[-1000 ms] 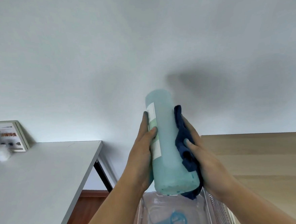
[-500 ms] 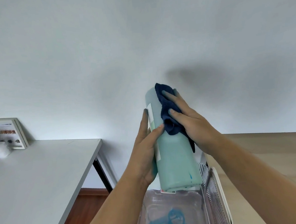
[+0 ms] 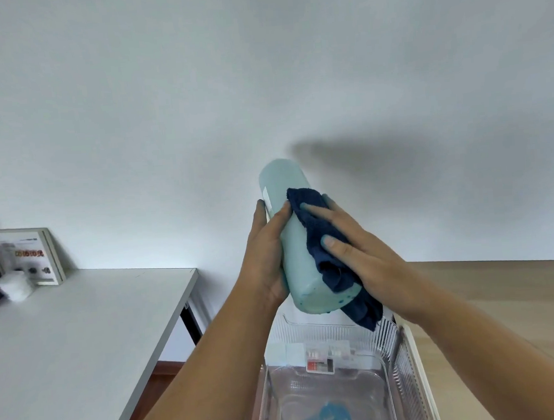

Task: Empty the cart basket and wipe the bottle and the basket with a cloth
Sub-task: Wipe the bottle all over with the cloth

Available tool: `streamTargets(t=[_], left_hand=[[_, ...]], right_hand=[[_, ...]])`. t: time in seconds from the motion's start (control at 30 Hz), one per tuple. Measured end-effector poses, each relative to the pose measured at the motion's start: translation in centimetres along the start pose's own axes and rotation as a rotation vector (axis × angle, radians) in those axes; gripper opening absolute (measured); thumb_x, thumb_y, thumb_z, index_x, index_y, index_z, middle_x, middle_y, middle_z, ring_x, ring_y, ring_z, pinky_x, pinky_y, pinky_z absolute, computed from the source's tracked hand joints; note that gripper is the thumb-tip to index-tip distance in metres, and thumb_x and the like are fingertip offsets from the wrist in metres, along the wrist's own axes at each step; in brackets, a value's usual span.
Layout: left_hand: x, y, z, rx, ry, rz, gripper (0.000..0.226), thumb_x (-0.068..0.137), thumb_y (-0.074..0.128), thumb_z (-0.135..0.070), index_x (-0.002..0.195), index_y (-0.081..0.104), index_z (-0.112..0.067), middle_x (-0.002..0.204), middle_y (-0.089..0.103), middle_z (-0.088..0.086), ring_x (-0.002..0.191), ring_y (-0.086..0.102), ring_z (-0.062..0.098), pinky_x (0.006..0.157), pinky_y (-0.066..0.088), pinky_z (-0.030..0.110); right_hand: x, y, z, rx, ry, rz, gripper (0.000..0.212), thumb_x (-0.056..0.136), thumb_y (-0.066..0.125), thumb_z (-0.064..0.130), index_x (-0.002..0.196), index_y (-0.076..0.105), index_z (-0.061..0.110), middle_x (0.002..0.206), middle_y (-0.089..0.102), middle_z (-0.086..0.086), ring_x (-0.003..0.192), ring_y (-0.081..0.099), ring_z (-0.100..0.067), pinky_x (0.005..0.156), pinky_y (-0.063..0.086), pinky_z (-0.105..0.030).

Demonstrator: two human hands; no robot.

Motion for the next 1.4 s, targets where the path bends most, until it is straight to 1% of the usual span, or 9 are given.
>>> streamTargets(t=[0.2, 0.43, 0.53, 0.63, 0.87, 1.03, 1.17, 1.33, 1.4], left_hand=[[-0.5, -0.8, 0.6, -0.053, -0.103, -0.084, 0.051, 0.092, 0.055, -0.034, 0.139, 0.041, -0.018, 0.124, 0.056, 0.021, 0.104, 0.057, 0.036, 0.093, 0.048, 0.053], [-0.5, 0.4, -0.3, -0.154, -0.033, -0.029, 0.069, 0.086, 0.057, -0.037, 0.144, 0.034, -0.009, 0.142, 0.044, 0.025, 0.122, 0.050, 0.040, 0.106, 0.037, 0.058], [-0.7, 0.5, -1.5, -0.040, 0.084, -0.024, 0.052, 0.093, 0.053, -0.032, 0.140, 0.037, -0.017, 0.123, 0.053, 0.020, 0.106, 0.055, 0.037, 0.099, 0.043, 0.058], [-0.8, 0.3, -1.3, -0.019, 0.035, -0.014, 0.059, 0.089, 0.057, -0.034, 0.143, 0.035, -0.029, 0.137, 0.051, 0.024, 0.122, 0.051, 0.048, 0.103, 0.036, 0.065], [-1.6, 1.6, -1.0, -0.173, -0.038, 0.076, 0.080, 0.081, 0.056, -0.041, 0.148, 0.027, -0.009, 0.140, 0.042, 0.023, 0.118, 0.045, 0.037, 0.099, 0.041, 0.053], [-1.4, 1.5, -2.4, 0.158, 0.057, 0.101, 0.056, 0.090, 0.058, -0.025, 0.141, 0.037, -0.015, 0.125, 0.057, 0.016, 0.110, 0.054, 0.035, 0.097, 0.043, 0.051], [-2.1, 1.7, -0.3, 0.051, -0.070, 0.018, 0.088, 0.069, 0.067, -0.046, 0.144, 0.034, -0.015, 0.128, 0.053, 0.022, 0.107, 0.055, 0.036, 0.086, 0.047, 0.047], [-2.8, 2.1, 0.6, -0.254, -0.108, 0.056, 0.075, 0.084, 0.056, -0.040, 0.148, 0.028, -0.013, 0.152, 0.033, 0.021, 0.123, 0.044, 0.037, 0.095, 0.042, 0.050], [-2.8, 2.0, 0.7, -0.271, -0.090, 0.049, 0.074, 0.085, 0.055, -0.040, 0.148, 0.027, -0.013, 0.153, 0.032, 0.020, 0.120, 0.046, 0.035, 0.096, 0.043, 0.049]], right_hand=[[-2.5, 0.2, 0.5, -0.270, -0.169, -0.081, 0.047, 0.086, 0.053, 0.018, 0.123, 0.051, 0.047, 0.147, 0.031, 0.027, 0.126, 0.044, 0.004, 0.096, 0.041, -0.012], [-3.7, 0.4, -1.1, 0.460, -0.120, -0.269, 0.036, 0.091, 0.049, 0.015, 0.115, 0.062, 0.038, 0.104, 0.065, 0.016, 0.090, 0.062, -0.005, 0.075, 0.055, -0.024], [-3.1, -0.2, 1.6, -0.128, -0.249, -0.193, 0.045, 0.087, 0.058, 0.015, 0.120, 0.055, 0.046, 0.135, 0.048, 0.026, 0.124, 0.048, -0.003, 0.099, 0.044, -0.025], [-2.3, 0.5, 2.9, -0.611, -0.335, -0.028, 0.041, 0.086, 0.059, 0.029, 0.124, 0.053, 0.043, 0.150, 0.028, 0.024, 0.141, 0.027, -0.008, 0.112, 0.033, -0.028], [-3.8, 0.6, -0.1, 0.497, -0.177, -0.222, 0.032, 0.090, 0.056, 0.016, 0.117, 0.062, 0.032, 0.102, 0.068, 0.018, 0.088, 0.065, -0.001, 0.073, 0.056, -0.020], [-3.0, -1.7, 2.7, -0.070, -0.283, -0.186, 0.053, 0.082, 0.055, 0.003, 0.114, 0.063, 0.044, 0.142, 0.045, 0.024, 0.123, 0.049, 0.006, 0.089, 0.044, -0.007], [-2.6, -0.9, 3.5, -0.477, -0.329, -0.082, 0.046, 0.086, 0.056, 0.014, 0.120, 0.058, 0.045, 0.145, 0.038, 0.027, 0.132, 0.041, -0.001, 0.098, 0.039, -0.010], [-3.2, -1.0, 0.4, 0.341, -0.170, -0.327, 0.033, 0.091, 0.054, 0.011, 0.111, 0.067, 0.035, 0.105, 0.068, 0.015, 0.094, 0.064, -0.002, 0.073, 0.055, -0.018], [-3.3, -0.8, 0.9, 0.319, -0.194, -0.296, 0.035, 0.089, 0.056, 0.010, 0.112, 0.066, 0.036, 0.104, 0.067, 0.024, 0.092, 0.063, 0.000, 0.074, 0.055, -0.018]])
Point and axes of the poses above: each hand's wrist, its own x-axis towards the middle knuckle, its own y-axis out of the palm, z = x × y, the point moved 8 cm from there along x, towards the middle knuckle
